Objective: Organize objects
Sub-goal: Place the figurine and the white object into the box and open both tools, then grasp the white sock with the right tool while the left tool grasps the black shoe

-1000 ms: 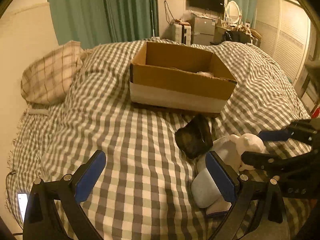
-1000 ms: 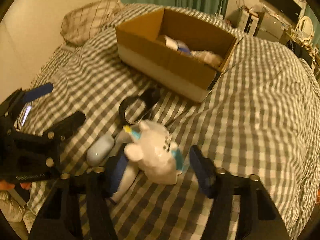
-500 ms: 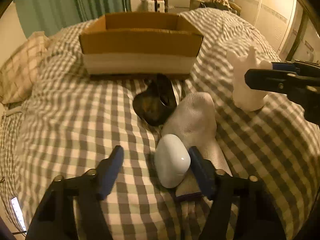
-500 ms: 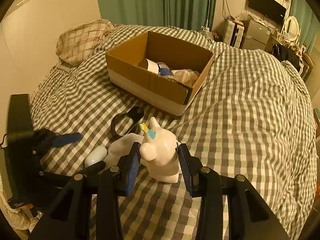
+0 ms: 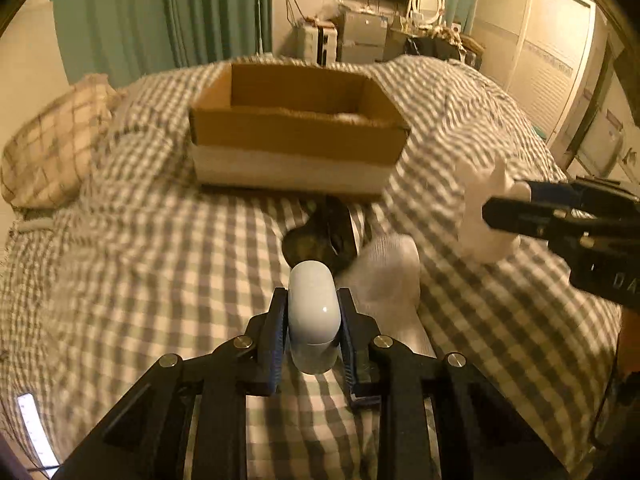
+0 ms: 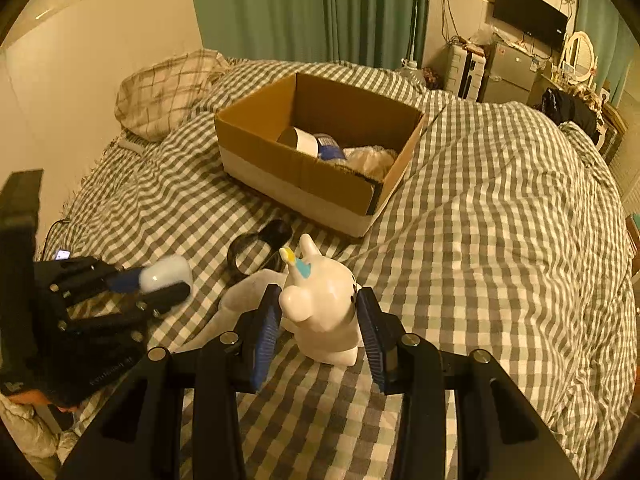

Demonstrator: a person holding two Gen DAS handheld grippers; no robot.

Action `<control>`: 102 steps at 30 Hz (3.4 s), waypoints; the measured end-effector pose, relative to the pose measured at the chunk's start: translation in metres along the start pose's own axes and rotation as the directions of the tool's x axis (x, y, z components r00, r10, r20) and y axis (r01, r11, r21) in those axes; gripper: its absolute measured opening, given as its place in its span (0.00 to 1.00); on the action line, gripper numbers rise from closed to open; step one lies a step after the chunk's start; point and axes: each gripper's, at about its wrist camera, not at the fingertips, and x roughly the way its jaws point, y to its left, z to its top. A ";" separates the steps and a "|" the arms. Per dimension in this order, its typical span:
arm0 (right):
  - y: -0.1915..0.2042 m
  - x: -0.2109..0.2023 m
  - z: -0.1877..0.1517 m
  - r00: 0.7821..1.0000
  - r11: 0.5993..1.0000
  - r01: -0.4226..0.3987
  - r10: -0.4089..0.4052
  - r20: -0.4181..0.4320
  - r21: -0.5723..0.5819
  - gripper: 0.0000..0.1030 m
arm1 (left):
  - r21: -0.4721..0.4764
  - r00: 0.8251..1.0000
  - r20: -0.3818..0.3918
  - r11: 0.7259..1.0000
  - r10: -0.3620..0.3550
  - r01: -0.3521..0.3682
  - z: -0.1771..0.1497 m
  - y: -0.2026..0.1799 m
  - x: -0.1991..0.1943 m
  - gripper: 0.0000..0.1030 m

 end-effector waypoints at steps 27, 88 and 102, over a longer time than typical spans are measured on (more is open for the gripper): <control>-0.038 0.027 0.184 0.989 0.999 -0.004 0.012 0.145 -0.054 0.37 | -0.013 0.980 0.190 0.998 0.059 -0.058 0.216 0.058 0.057 0.23; 0.051 0.086 -0.004 0.973 0.999 -0.016 0.027 -0.231 0.048 0.41 | -0.124 0.977 0.017 0.970 0.214 -0.210 -0.005 0.067 -0.002 1.00; -0.048 0.040 0.062 0.999 0.985 0.010 -0.016 0.033 0.172 0.41 | -0.008 0.987 -0.095 0.991 0.129 -0.130 0.039 -0.009 0.098 1.00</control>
